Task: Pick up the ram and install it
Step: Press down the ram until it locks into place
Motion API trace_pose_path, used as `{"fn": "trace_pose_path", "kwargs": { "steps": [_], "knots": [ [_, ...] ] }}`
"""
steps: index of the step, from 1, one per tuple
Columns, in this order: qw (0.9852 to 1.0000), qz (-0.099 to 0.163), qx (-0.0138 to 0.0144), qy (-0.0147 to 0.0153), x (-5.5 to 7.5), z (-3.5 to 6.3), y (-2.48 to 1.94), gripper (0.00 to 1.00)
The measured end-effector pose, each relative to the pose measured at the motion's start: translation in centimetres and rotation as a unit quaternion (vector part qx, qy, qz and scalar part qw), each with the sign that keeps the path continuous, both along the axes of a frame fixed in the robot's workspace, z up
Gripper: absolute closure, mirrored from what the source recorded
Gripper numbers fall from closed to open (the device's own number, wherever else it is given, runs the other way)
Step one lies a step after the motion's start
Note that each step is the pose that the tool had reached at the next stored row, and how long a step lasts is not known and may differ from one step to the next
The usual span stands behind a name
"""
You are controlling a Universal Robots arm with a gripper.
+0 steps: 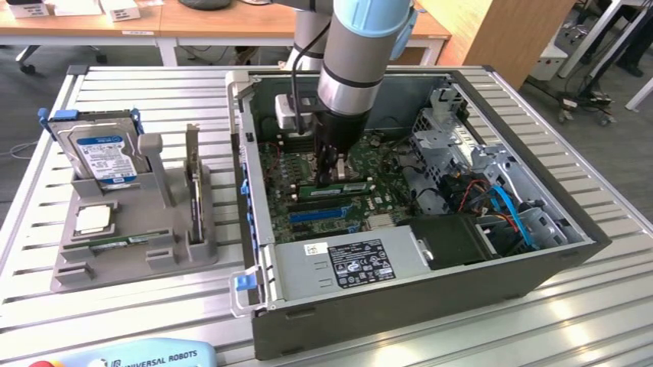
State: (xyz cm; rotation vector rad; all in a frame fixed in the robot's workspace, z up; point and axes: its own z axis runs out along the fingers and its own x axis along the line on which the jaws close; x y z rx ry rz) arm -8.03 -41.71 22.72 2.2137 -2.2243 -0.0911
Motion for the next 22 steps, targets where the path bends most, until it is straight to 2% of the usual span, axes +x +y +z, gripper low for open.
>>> {"fn": "trace_pose_path", "kwargs": {
  "steps": [22],
  "knots": [
    [1.0, 0.0, -0.0001, 0.0, 0.0, -0.18, 0.0, 0.9]
  ]
}}
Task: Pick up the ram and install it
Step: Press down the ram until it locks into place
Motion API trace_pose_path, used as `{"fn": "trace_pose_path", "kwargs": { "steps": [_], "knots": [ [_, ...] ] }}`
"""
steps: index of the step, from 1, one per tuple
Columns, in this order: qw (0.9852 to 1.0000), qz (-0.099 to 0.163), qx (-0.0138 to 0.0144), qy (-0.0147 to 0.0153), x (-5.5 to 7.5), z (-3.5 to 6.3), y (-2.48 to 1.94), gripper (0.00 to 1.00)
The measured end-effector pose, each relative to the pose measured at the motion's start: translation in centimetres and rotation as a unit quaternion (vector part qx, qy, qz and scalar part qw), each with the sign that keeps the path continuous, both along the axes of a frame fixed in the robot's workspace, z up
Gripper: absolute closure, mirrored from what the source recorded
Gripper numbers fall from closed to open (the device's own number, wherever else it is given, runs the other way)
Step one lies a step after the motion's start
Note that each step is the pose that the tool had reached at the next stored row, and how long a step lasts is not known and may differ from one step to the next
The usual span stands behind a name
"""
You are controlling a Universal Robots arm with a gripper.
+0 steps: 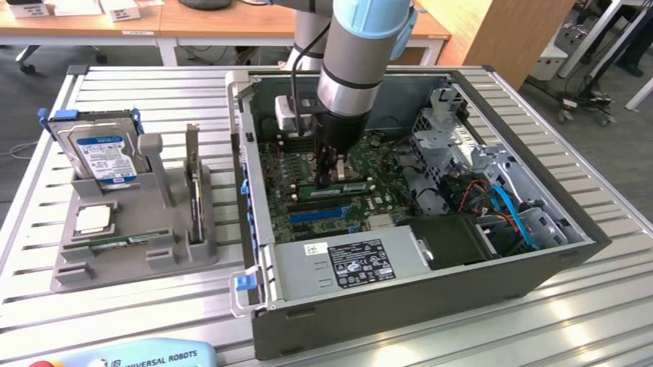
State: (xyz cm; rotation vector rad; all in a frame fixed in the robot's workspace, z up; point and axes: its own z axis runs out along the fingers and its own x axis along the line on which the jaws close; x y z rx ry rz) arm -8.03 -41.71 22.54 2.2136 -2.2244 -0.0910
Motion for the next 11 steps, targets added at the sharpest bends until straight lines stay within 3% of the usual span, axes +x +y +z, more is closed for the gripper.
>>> {"fn": "trace_pose_path", "kwargs": {
  "steps": [11],
  "knots": [
    [1.0, 0.0, -0.0001, 0.0, 0.0, -0.09, 0.0, 0.9]
  ]
}}
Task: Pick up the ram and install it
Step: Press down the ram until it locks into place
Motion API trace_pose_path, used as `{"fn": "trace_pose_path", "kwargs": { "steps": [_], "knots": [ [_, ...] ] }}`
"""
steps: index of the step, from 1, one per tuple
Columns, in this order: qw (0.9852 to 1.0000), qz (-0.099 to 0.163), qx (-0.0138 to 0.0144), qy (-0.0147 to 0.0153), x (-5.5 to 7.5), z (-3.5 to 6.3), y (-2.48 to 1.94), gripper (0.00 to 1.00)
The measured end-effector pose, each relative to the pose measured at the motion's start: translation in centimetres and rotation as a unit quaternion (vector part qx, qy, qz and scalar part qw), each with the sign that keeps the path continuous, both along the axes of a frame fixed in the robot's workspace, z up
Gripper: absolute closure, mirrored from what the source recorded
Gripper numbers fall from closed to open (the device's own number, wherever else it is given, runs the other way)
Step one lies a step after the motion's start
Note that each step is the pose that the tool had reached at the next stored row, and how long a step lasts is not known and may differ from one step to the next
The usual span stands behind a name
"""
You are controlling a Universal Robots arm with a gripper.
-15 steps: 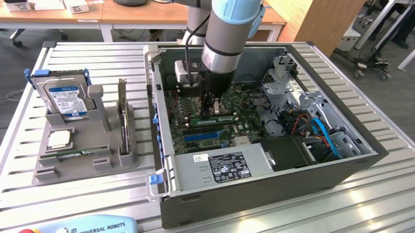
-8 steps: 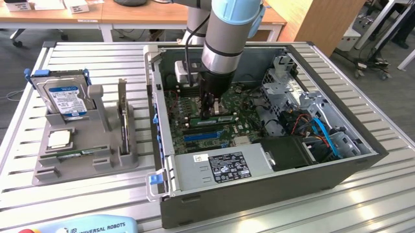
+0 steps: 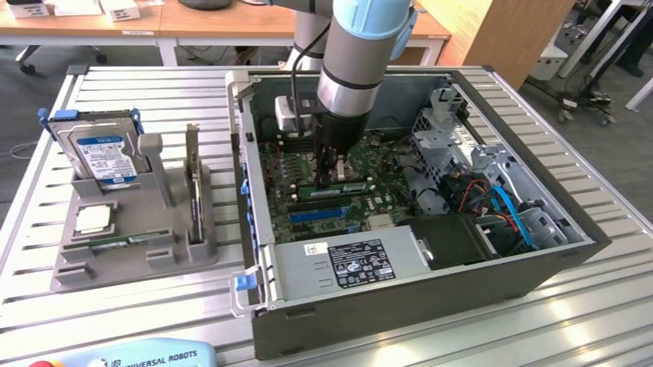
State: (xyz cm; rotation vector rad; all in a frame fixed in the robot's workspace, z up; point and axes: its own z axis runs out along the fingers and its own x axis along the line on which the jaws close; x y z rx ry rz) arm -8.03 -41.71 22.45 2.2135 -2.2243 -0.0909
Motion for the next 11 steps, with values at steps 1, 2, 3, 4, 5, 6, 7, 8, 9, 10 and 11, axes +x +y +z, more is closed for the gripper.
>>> {"fn": "trace_pose_path", "kwargs": {
  "steps": [1, 2, 3, 4, 5, 6, 7, 8, 9, 10, 11],
  "knots": [
    [1.0, 0.0, 0.0, 0.0, 0.0, -0.01, 0.0, 0.9],
    [1.0, 0.0, 0.0, 0.0, 0.0, -0.01, 0.0, 0.9],
    [1.0, 0.0, 0.0001, 0.0, 0.0, -0.02, 0.0, 0.9],
    [1.0, 0.0, 0.0001, 0.0, 0.0, -0.02, 0.0, 0.9],
    [1.0, 0.0, 0.0001, 0.0, 0.0, -0.02, 0.0, 0.9],
    [1.0, 0.0, 0.0001, 0.0, 0.0, -0.02, 0.0, 0.9],
    [1.0, 0.0, 0.0001, 0.0, 0.0, -0.04, 0.0, 0.9],
    [1.0, 0.0, 0.0, 0.0, 0.0, -0.05, 0.0, 0.9],
    [1.0, 0.0, 0.0, 0.0, 0.0, -0.07, 0.0, 0.9],
    [1.0, 0.0, 0.0, 0.0, 0.0, -0.09, 0.0, 0.9],
    [1.0, 0.0, 0.0, 0.0, 0.0, -0.11, 0.0, 0.9]
  ]
}}
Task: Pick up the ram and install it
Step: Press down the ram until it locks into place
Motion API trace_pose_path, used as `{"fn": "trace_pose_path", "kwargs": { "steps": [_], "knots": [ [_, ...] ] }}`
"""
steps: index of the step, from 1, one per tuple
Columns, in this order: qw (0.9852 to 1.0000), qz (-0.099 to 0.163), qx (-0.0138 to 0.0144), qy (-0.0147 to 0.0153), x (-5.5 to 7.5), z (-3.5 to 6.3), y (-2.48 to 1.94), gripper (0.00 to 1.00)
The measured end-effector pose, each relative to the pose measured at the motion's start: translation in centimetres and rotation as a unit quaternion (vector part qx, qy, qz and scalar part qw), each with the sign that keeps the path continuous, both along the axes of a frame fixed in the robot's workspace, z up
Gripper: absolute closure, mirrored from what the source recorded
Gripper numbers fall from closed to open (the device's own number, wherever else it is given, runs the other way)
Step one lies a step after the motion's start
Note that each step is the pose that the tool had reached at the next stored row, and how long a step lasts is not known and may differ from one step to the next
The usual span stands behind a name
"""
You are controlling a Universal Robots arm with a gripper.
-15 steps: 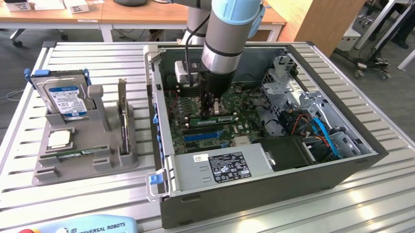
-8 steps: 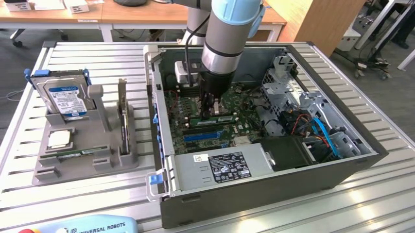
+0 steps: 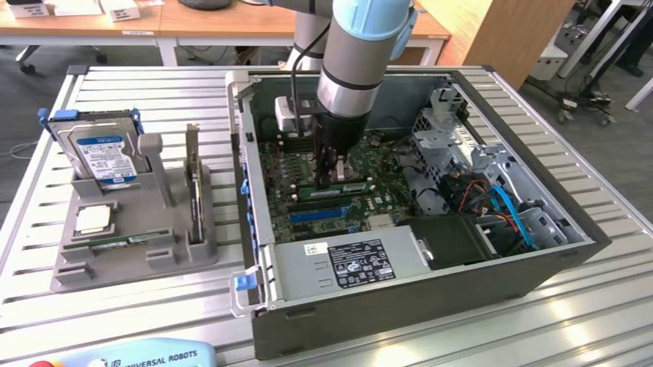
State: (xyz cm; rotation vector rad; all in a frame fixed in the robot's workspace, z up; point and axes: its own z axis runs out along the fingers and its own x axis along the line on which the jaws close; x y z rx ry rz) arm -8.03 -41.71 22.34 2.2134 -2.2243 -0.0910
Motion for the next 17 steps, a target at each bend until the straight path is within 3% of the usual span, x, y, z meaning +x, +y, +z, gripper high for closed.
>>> {"fn": "trace_pose_path", "kwargs": {
  "steps": [17],
  "knots": [
    [1.0, 0.0, 0.0001, -0.0001, 0.0, -0.11, 0.0, 0.9]
  ]
}}
